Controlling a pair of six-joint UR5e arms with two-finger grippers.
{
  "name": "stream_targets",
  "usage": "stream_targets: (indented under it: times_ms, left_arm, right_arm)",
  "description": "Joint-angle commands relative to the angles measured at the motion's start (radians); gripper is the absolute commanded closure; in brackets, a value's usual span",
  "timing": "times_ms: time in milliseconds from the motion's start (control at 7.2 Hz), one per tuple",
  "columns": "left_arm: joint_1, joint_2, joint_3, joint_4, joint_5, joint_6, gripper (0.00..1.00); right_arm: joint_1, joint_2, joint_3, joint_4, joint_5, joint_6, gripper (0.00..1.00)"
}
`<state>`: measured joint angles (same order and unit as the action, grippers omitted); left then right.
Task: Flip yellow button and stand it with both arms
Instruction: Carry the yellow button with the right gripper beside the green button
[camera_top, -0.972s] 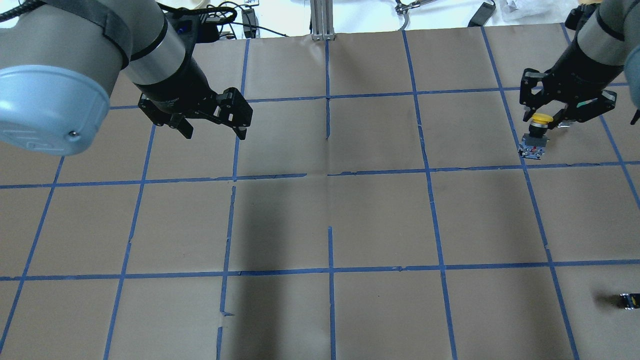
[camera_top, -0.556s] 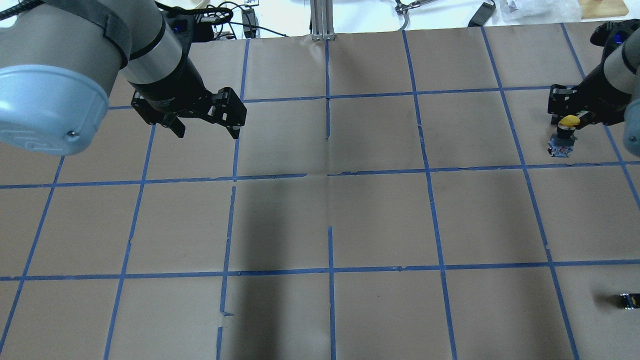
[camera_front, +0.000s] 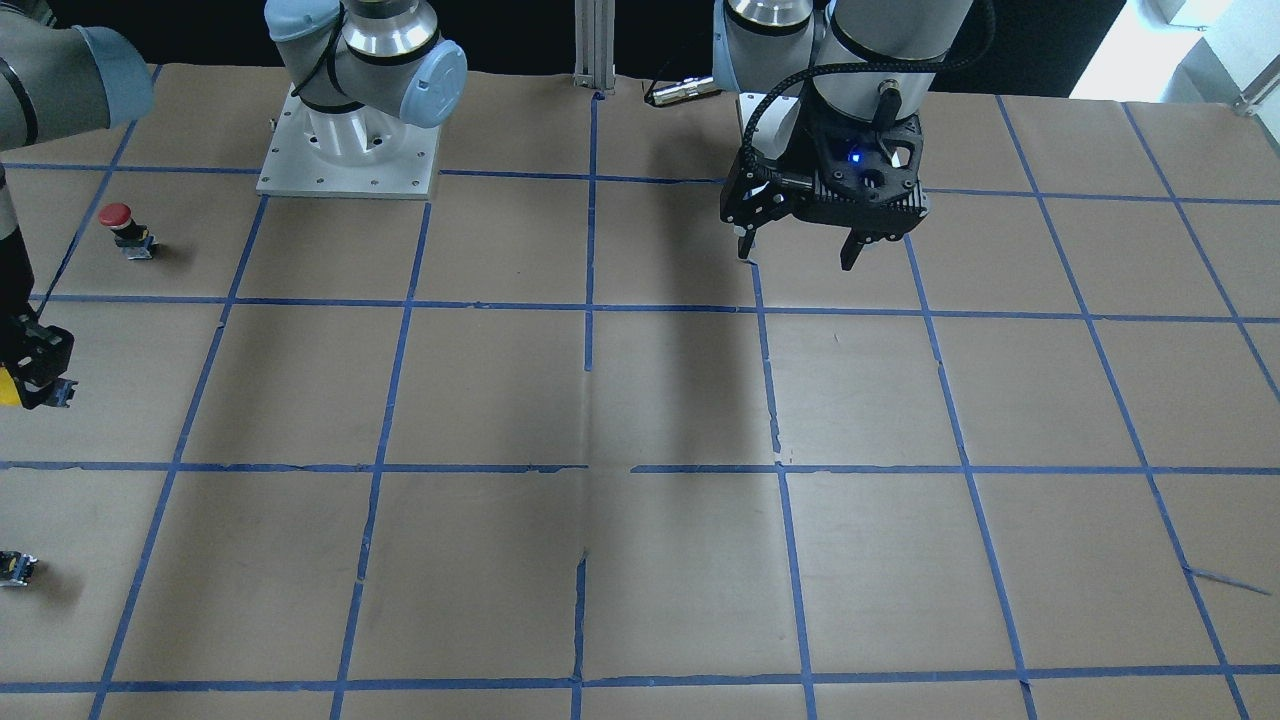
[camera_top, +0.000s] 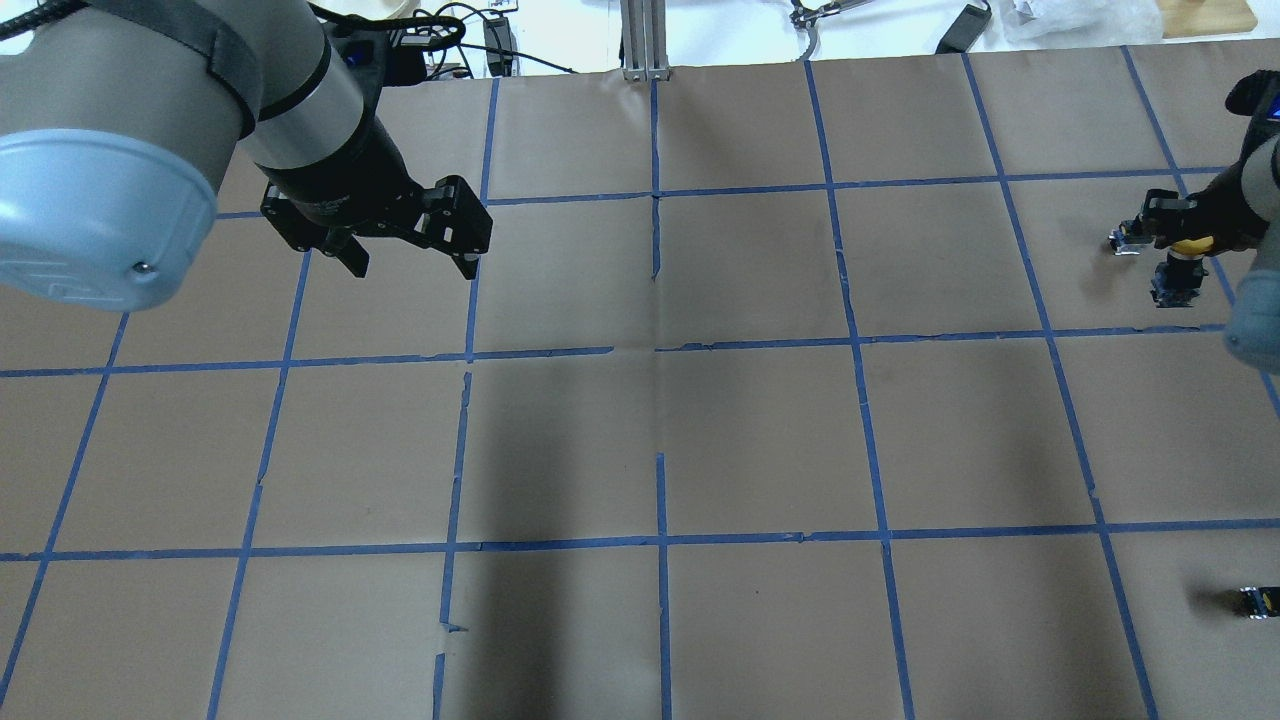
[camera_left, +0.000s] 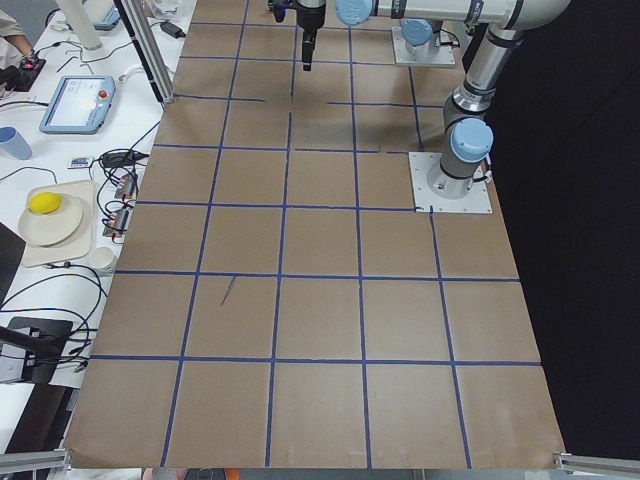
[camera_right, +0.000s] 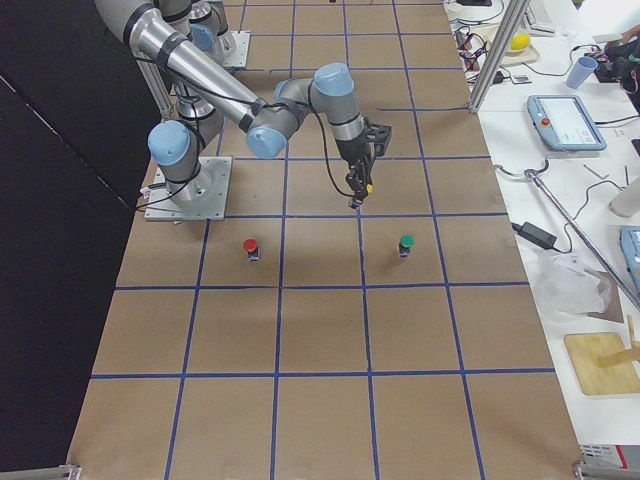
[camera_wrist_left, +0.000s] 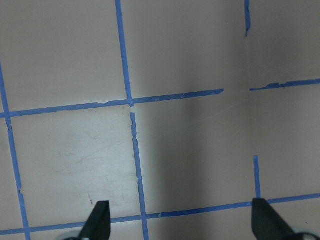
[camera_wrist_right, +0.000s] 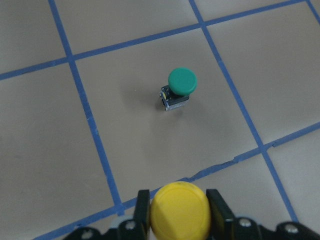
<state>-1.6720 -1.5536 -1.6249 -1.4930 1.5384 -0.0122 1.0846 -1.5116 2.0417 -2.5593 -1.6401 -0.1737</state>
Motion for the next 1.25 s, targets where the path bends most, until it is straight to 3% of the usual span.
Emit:
stream_targets:
  times_ms: [0,278,556,694,1111]
  left_arm:
    - [0.000,0.000,0.000,-0.006,-0.001,0.000,0.00]
    - [0.000,0.000,0.000,-0.006,-0.001,0.000,0.00]
    - [0.000,0.000,0.000,-0.006,-0.001,0.000,0.00]
    - [0.000,0.000,0.000,-0.006,-0.001,0.000,0.00]
    - [0.000,0.000,-0.001,-0.006,-0.001,0.000,0.00]
  right_arm:
    - [-0.014,0.089,0.025,-0.235,-0.003,-0.021,0.90]
    - [-0.015,0.204,0.025,-0.454,-0.006,-0.016,0.90]
    - [-0.063,0.206,0.056,-0.504,0.014,-0.015,0.90]
    - [-0.089,0.206,0.142,-0.597,0.067,-0.007,0.90]
    - [-0.091,0.188,0.276,-0.806,0.072,0.038,0.91]
